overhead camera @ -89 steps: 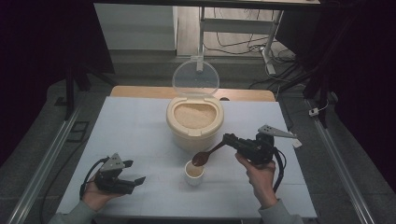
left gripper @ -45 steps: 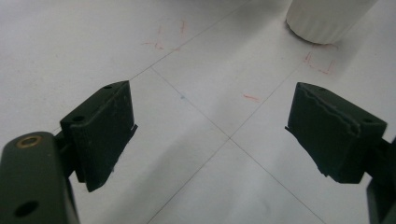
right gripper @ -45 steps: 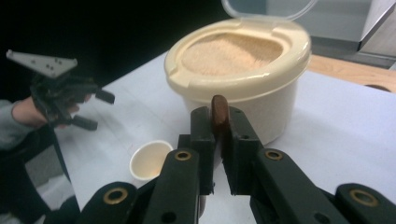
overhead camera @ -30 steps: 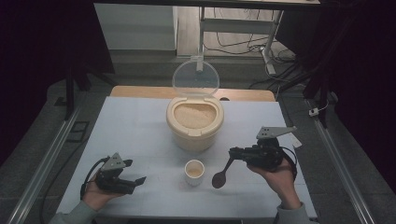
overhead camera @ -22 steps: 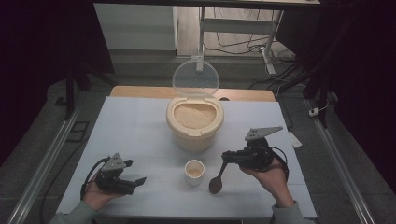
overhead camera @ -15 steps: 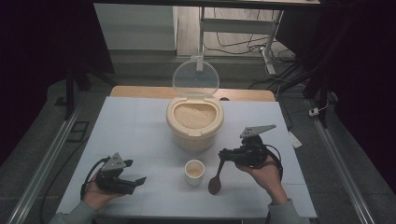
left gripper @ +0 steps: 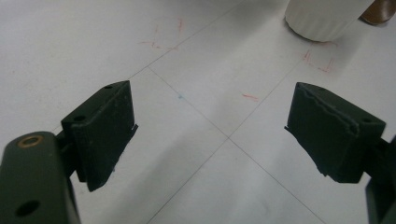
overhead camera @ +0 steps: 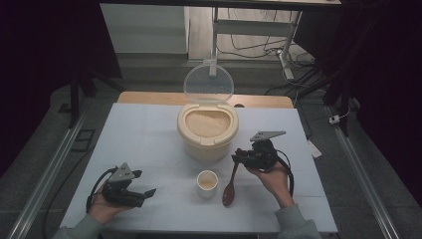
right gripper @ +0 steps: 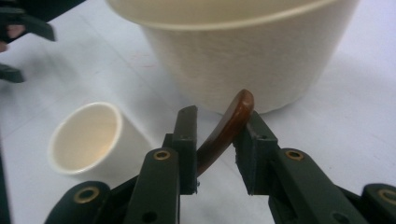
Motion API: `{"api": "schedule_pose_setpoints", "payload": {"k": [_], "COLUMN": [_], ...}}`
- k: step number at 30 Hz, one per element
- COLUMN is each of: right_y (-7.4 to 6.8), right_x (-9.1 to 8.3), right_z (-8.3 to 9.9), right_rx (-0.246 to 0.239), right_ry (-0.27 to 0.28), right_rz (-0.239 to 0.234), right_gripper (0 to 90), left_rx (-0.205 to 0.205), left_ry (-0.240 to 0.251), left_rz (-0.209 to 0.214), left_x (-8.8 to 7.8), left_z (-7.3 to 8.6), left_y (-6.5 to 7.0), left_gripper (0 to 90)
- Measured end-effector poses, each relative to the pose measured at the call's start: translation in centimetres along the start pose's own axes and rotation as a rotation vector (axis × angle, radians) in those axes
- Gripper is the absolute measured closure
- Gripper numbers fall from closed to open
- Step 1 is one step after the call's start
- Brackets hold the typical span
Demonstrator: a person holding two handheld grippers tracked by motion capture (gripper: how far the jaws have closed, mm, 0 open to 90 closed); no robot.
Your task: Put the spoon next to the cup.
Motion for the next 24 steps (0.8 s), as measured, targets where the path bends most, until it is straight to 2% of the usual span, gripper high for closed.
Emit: {"api": "schedule_pose_setpoints", "payload": {"k": [6,11,13,24], "right_y": [1.1,1.8,2.0,3.1], "right_x": [1.4,2.3,2.7,4.4], "right_z": [0.9,1.7,1.9,3.6], "right_rx": [0.024,0.038,0.041,0.074], "right_ry": [-0.014,-0.047,-0.044,-0.119], "right_rz": [0.045,0.069,0.075,0.154], "right_gripper": [67.5,64.5,63.6,57.9], "left_rx": [0.001,0.001,0.001,0.002], "left_ry": [-0.001,-0.003,-0.003,-0.004], "left_rz": [0.000,-0.002,-0.002,-0.002], "left_x": [0.0,0.1,0.1,0.1], "left_z": [0.0,0.0,0.0,0.1], "left_y": [0.0,-0.1,-0.1,-0.1], "left_gripper": [15.2,15.2,15.2,15.2]}}
Point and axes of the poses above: each handheld gripper's, and its own axes: x roughly forward along the jaws, z roughly out of its underside, y roughly to its right, the point moved 8 cm from there along x, roughly forward along the jaws, and after that the axes turned 14 degrees about -x, right-handed, at the moved point
